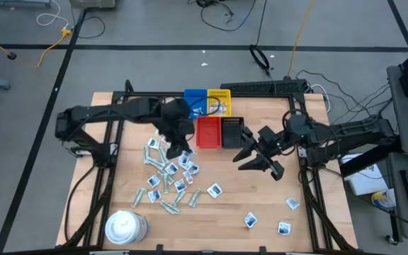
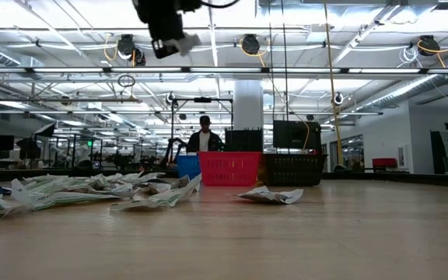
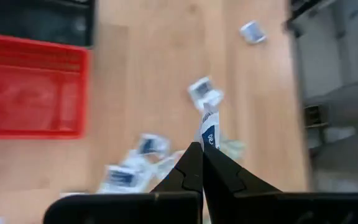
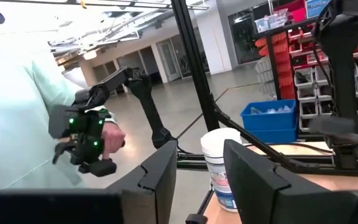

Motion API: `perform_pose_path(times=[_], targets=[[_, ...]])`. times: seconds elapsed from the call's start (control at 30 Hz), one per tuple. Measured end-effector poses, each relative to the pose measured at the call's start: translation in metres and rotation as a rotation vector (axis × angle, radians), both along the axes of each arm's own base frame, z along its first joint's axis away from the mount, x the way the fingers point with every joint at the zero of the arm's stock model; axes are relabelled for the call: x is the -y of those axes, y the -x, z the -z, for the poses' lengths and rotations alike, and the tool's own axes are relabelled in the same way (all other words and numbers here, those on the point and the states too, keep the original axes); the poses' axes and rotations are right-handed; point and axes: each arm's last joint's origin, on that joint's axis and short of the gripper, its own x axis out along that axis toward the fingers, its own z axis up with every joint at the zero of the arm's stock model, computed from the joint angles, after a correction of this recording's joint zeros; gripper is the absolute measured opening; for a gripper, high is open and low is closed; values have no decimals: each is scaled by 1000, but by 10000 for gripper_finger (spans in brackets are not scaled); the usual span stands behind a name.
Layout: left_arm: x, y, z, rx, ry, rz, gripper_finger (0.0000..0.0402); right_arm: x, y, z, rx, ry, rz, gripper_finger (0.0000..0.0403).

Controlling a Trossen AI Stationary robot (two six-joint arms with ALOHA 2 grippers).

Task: Pick & Place First Aid Supplies
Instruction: Put the alcohol pad into the blue bin

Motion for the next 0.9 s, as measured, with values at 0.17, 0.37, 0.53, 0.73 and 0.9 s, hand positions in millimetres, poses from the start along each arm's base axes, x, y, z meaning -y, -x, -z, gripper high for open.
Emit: perform_pose_path(times=[0.17,0.37,0.53,0.73,0.9], targets=[[-10,-13,11,-156,-95,36,0,0,0,0,0,0,0,125],[-34,-29,21,-220,-189,23,0,0,0,0,4,7,1,125],[-77,-38,24,-254,-202,-133,0,0,0,0,4,7,1,121],[-135,-41,28,-278,-228,-316,0,0,0,0,4,7,3,122],[-179,-37,37,-297,-202,-439,0,0,0,0,17,30,11,120]])
